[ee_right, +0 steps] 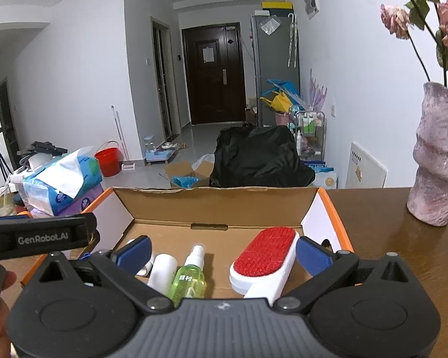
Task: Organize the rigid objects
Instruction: 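Withdraw both open tools from the box back over the table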
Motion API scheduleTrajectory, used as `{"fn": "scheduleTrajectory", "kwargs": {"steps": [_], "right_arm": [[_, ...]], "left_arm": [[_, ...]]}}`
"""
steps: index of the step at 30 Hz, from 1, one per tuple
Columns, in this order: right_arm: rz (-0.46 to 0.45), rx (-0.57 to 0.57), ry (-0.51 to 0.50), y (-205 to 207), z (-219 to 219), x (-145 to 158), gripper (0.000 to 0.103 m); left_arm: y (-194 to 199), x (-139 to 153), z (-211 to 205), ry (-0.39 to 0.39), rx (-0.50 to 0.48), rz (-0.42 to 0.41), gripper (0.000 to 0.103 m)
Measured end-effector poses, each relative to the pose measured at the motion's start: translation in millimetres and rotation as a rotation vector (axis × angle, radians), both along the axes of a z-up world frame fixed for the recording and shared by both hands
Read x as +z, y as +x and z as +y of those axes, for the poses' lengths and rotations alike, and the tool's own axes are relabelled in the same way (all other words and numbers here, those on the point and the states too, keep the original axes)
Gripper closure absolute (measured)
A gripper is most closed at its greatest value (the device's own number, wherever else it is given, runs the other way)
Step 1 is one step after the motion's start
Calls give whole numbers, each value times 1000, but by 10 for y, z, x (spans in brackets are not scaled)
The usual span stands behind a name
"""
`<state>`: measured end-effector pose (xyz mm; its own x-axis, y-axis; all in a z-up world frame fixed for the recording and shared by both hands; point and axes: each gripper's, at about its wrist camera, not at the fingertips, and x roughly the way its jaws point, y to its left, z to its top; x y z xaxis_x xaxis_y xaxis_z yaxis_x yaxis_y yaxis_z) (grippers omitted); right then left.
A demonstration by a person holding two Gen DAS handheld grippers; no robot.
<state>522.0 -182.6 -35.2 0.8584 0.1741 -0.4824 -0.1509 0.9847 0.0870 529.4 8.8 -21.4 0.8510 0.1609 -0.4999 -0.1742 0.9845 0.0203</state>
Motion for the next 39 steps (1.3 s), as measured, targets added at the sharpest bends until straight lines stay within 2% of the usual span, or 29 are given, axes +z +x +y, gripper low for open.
{"fn": "scheduleTrajectory", "kwargs": {"steps": [5, 29, 39], "right_arm": [[-12, 1, -5, -109, 3, 3, 0], [-60, -3, 13, -704, -35, 65, 0], [-62, 7, 9, -1099, -5, 23, 0]], "left_arm": [[-85, 15, -48, 25, -6, -17, 0], [-651, 18, 18, 32, 11, -33, 0], [-939, -1, 17, 43, 13, -34, 0]]}}
